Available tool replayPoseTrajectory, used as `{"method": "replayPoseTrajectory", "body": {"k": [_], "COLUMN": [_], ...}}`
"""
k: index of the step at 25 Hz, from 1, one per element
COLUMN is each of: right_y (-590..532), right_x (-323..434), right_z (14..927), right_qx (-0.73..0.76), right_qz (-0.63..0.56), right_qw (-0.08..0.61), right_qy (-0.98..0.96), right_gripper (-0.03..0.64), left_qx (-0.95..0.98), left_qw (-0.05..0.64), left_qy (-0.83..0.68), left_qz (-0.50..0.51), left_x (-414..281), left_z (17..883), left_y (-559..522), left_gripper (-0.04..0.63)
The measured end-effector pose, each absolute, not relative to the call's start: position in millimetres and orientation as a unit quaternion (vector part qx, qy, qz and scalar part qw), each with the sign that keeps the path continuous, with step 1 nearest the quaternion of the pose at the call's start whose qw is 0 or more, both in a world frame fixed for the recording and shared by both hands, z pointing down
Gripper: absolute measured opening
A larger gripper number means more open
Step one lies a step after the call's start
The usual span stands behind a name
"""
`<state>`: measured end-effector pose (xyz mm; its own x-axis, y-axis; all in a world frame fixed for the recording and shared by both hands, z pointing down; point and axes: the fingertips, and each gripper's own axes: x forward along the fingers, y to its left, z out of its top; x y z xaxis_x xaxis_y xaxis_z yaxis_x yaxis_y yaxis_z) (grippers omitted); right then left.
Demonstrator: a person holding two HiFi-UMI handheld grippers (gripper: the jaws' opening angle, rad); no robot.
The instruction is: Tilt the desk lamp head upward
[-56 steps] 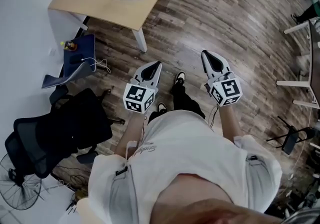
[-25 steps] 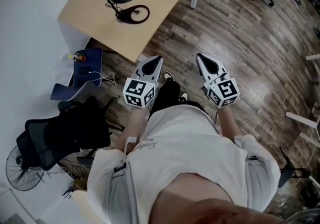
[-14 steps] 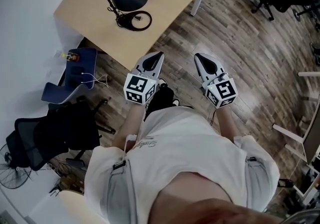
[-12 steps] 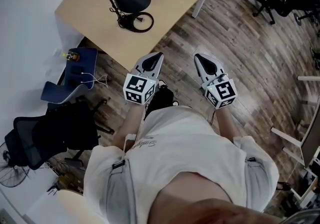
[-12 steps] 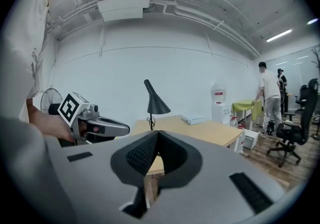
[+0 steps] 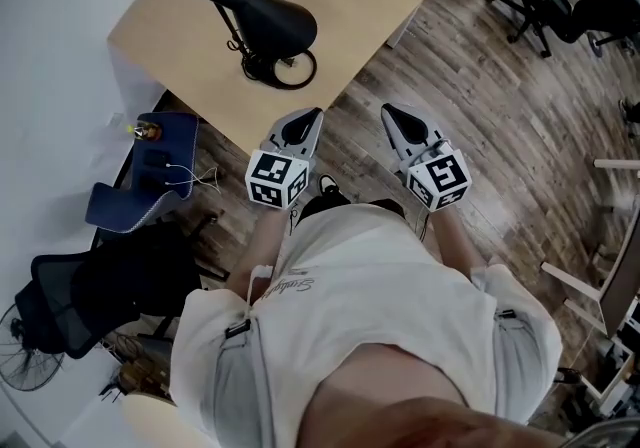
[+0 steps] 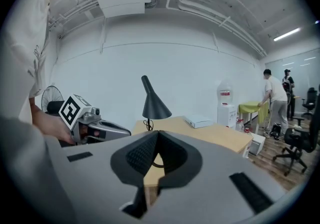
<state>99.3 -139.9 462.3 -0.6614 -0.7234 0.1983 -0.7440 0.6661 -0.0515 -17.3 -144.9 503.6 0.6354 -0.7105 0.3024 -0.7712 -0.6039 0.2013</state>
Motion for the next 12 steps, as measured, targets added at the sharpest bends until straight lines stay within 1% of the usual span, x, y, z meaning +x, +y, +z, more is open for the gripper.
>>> {"method": "replayPoseTrajectory", "body": {"k": [3, 12], "right_y": [-149.4, -186.7], "right_x": [89.0, 62.2], "right_z": [465.6, 468.4], "right_qx": [0.396, 0.35], "right_qz": [0.065, 0.062], "right_qw": [0.08, 0.086], "right_qy": [-0.913, -0.931], "right_gripper": [-0.005, -0.005], "left_qx": [0.891, 0.863], "left_qw": [0.154, 0.179], "left_qy": [-0.418, -0.466], "left_qz": [0.093, 0.081], "left_x": [-21.5, -49.7], "left_z": [502.3, 511.4], "left_y": [-154.0, -165.1], "left_gripper": [0.015, 0.015]}}
